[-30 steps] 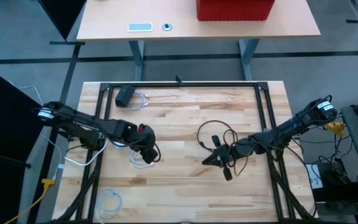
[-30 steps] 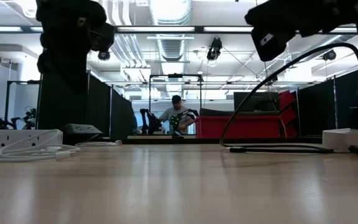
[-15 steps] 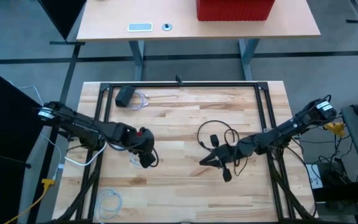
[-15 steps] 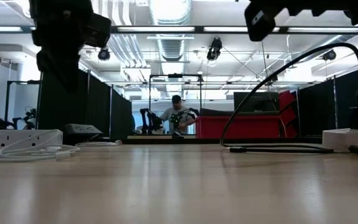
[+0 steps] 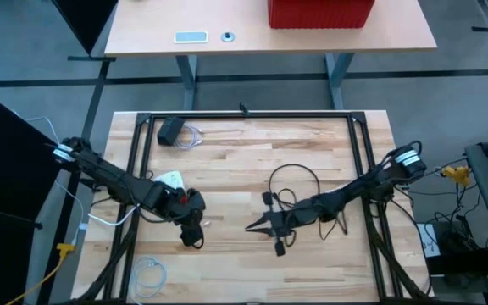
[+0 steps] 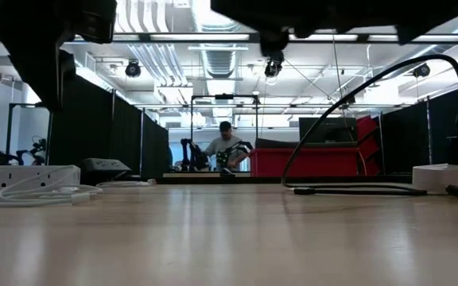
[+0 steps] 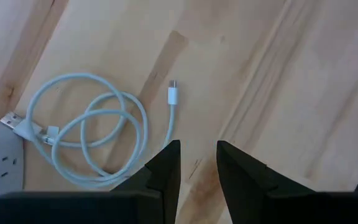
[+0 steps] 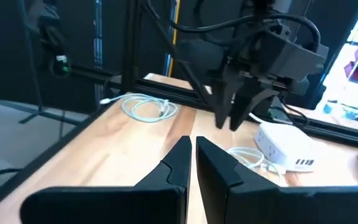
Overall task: Insert USB
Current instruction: Insert the white charger cable into the left white outlet extension
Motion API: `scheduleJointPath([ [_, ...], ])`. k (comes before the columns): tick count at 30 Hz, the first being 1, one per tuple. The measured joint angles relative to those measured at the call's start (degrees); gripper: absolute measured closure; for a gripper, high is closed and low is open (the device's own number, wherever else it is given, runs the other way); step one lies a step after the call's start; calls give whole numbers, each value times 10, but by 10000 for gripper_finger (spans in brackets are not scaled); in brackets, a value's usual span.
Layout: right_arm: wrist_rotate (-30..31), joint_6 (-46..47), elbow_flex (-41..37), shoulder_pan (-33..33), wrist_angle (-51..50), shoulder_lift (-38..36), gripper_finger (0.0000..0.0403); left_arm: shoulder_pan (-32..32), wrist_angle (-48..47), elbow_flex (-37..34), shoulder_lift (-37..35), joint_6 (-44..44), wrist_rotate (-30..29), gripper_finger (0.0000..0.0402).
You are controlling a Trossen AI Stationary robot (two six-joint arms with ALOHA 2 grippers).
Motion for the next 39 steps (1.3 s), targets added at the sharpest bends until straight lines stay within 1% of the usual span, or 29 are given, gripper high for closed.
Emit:
scheduleJointPath([
  [2,0,7,20,-9,-16,15,394,-2,-10,0,0,-3,-21,310],
  [4,-2,17,39,-20,-51,23,392,-2,-42,0,0,-8,-50,310],
  [7,-2,18,64,-37,-118,29,374,3,-101,-8,0,-28,-77,310],
  [10,-3,21,81,-48,-160,34,343,4,-105,-28,0,-28,-78,310],
  [13,-7,35,86,-54,-163,43,309,10,-104,-50,0,-32,-76,310],
  [16,-7,44,91,-58,-163,53,279,37,-102,-73,0,-89,-72,310],
  [18,-7,49,91,-60,-162,56,264,58,-100,-90,0,-131,-49,310],
  [20,-7,61,91,-62,-164,56,253,74,-73,-109,0,-166,-22,310],
  [22,-6,70,91,-63,-163,56,245,80,-20,-133,0,-179,-11,310],
  [27,-7,74,91,-62,-164,56,236,80,171,-187,0,-161,18,310],
  [30,-7,77,91,-61,-164,56,238,80,257,-202,0,-158,29,310],
  [36,-7,89,91,-61,-165,56,248,75,331,-192,1,-120,36,310],
  [39,-7,89,91,-61,-166,56,253,70,342,-159,1,-82,75,310],
])
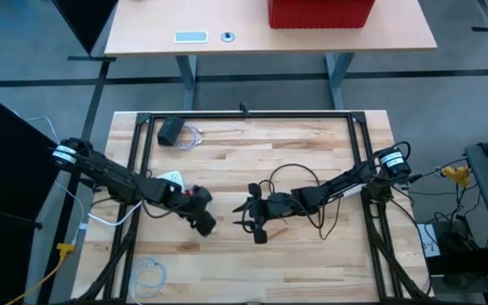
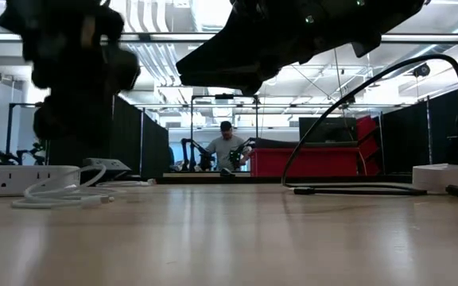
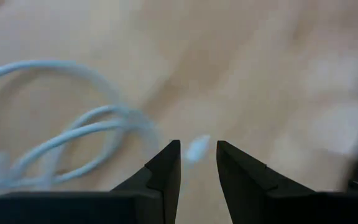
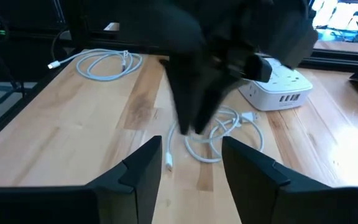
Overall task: Insert USB
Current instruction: Insert the white charger cable into the left white outlet extension
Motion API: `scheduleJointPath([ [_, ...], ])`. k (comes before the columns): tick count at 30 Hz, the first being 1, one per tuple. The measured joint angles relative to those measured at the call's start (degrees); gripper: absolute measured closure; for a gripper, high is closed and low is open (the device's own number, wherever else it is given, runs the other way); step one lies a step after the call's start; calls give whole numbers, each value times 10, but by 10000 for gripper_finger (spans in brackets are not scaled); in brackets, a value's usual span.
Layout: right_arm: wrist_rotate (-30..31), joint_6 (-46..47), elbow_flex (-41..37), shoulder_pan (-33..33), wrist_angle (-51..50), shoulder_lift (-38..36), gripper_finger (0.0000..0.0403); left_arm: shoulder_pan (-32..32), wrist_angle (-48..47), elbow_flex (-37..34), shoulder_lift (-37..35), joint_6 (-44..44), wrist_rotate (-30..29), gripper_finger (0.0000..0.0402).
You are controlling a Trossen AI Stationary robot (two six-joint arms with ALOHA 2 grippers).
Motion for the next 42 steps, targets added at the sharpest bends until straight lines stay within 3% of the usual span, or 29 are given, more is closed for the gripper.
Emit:
scheduleJointPath([
  [3,0,0,0,0,-4,0,256,-1,-29,41,0,8,77,310],
  [6,0,0,0,0,-7,0,259,-1,-134,91,0,9,82,310],
  [10,0,0,0,0,-13,0,255,0,-334,148,0,-26,-65,310],
  [13,0,0,0,0,-12,0,251,0,-411,159,-1,-107,-176,310],
  [21,0,8,-1,0,-17,0,255,1,-353,101,-1,-200,-187,294],
  [29,0,9,-1,0,-17,0,270,1,-340,31,0,-410,-187,227],
  [37,0,10,-1,0,-20,0,285,1,-216,-13,0,-436,-196,186],
  [42,0,20,-1,0,-20,0,294,1,-214,-39,0,-443,-197,181],
])
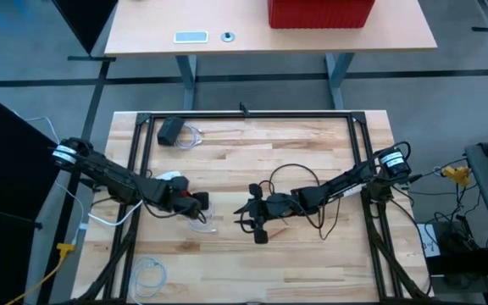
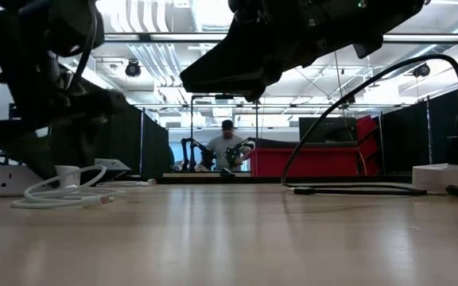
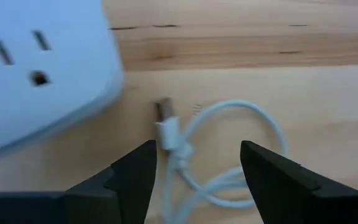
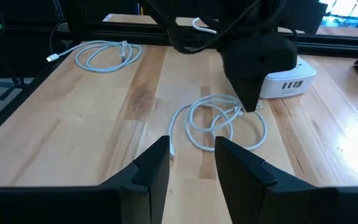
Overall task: Insert USB
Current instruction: Insert the white charger cable into the left white outlet extension
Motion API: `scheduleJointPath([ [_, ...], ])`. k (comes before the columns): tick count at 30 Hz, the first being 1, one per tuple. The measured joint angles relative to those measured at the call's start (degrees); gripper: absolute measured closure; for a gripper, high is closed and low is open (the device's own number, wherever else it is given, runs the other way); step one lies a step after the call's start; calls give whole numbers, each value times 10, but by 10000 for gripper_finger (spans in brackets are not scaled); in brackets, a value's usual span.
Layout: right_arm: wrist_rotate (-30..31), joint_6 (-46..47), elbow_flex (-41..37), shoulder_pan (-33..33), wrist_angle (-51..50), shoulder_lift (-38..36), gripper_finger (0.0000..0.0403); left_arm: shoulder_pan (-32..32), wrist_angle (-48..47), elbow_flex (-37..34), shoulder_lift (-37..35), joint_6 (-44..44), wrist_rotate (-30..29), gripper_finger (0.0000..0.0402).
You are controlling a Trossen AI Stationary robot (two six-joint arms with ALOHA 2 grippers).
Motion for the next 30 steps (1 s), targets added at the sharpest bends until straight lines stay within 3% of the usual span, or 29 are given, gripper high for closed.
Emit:
scheduleJointPath([
  [19,0,4,0,0,0,0,298,0,84,-52,2,-21,-27,236],
  [23,0,4,0,0,0,0,291,0,87,-50,14,7,-34,281],
  [28,0,5,0,0,0,0,286,0,88,-39,40,30,-44,377],
  [30,0,5,0,0,0,0,287,1,90,-30,45,46,-44,377],
])
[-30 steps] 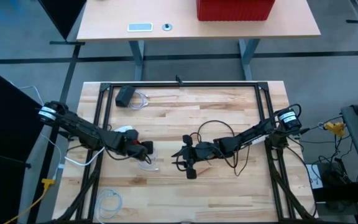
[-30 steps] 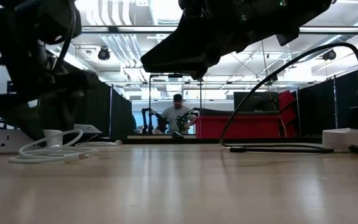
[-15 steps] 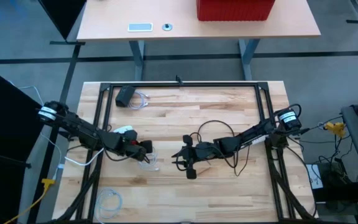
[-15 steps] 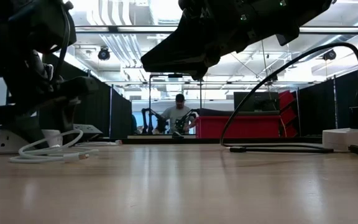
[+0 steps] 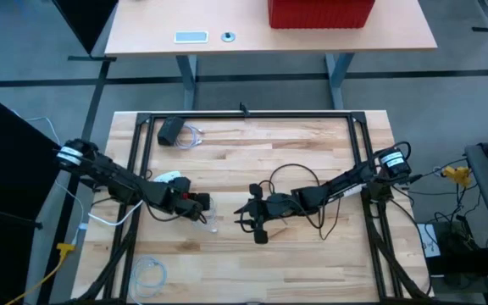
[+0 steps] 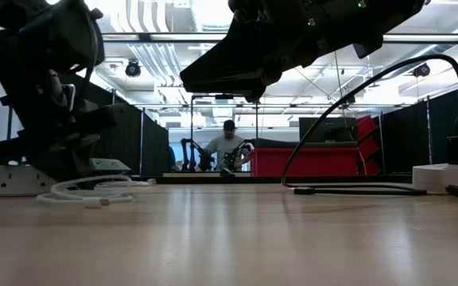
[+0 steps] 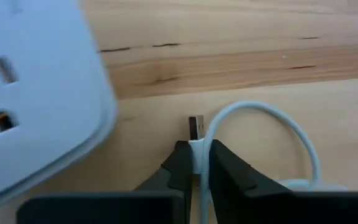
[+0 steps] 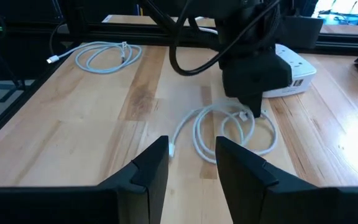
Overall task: Insert USB
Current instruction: Insert the white charger cable into the left white outlet extension
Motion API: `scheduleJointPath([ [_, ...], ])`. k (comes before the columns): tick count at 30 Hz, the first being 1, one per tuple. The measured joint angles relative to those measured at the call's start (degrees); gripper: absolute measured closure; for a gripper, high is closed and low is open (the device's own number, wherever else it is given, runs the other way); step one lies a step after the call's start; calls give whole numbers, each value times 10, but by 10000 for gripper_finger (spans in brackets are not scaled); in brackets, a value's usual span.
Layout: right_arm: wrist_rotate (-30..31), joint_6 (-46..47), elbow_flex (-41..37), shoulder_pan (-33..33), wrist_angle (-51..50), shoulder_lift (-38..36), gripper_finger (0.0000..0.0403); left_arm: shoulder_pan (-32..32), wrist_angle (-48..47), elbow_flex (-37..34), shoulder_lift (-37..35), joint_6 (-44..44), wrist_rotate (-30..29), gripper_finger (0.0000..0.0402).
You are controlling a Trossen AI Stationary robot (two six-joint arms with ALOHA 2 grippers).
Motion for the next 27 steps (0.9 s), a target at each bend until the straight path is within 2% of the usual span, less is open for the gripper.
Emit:
scheduleJointPath([
  [6,0,-1,0,0,-7,0,299,-3,-24,70,-5,99,7,385],
  [12,-1,-63,0,2,-27,0,310,-37,-88,182,-5,257,-55,385],
  [15,-1,-110,0,9,-32,0,315,-66,-121,216,-5,324,-99,385],
  [18,0,-145,0,18,-34,0,321,-107,-117,232,-5,405,-156,385],
  [20,0,-155,0,22,-34,0,325,-128,-117,235,-5,422,-192,385],
  [27,6,-187,0,28,-22,-1,337,-175,-108,235,-3,466,-230,385],
])
